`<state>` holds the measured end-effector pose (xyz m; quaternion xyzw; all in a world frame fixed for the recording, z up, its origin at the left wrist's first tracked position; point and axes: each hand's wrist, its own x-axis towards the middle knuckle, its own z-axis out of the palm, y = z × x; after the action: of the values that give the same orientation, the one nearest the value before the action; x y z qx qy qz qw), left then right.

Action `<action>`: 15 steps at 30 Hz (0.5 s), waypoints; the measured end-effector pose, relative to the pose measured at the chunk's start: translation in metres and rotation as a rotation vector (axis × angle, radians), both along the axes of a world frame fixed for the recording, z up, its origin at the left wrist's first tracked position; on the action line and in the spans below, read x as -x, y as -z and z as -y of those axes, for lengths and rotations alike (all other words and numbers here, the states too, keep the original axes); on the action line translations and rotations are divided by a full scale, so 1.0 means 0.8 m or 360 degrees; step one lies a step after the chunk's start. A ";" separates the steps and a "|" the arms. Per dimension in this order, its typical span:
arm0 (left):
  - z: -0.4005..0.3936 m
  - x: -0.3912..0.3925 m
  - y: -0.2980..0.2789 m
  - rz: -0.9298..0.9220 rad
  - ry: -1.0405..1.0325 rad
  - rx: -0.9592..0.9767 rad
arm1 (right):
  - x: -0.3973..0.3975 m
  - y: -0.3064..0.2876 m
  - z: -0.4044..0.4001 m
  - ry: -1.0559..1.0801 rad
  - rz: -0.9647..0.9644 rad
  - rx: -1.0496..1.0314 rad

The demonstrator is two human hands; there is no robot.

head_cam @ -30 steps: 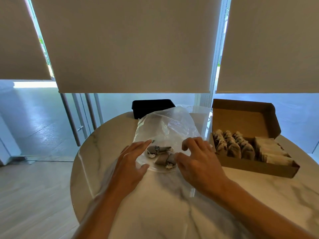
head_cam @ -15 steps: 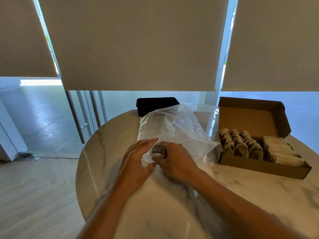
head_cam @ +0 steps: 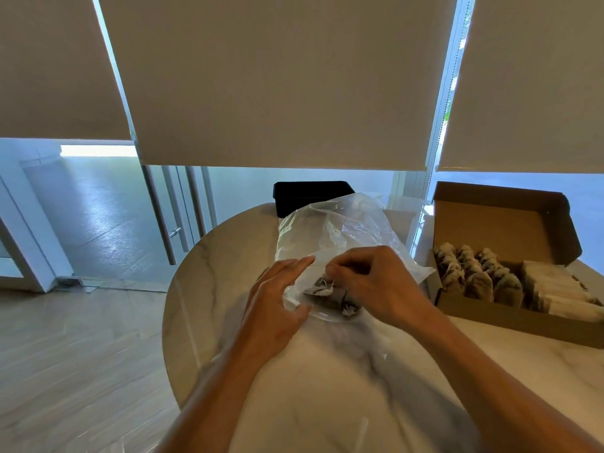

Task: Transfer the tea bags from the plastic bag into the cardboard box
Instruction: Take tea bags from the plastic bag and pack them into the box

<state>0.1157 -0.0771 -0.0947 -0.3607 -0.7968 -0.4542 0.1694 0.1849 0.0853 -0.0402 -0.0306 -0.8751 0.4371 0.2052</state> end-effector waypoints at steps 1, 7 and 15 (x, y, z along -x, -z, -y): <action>0.000 0.000 0.000 -0.0023 -0.0002 0.0001 | -0.002 -0.005 -0.003 -0.0003 -0.0022 0.0034; -0.006 -0.008 -0.002 -0.0021 -0.0001 0.0034 | -0.016 -0.023 -0.011 -0.0130 -0.0138 0.0273; -0.040 -0.036 -0.014 -0.0213 -0.0035 0.0204 | -0.023 -0.033 -0.022 -0.0183 -0.0239 0.0575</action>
<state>0.1447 -0.0450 -0.0831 -0.3915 -0.8151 -0.3753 0.2036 0.2034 0.1026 -0.0137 0.0159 -0.7649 0.5992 0.2359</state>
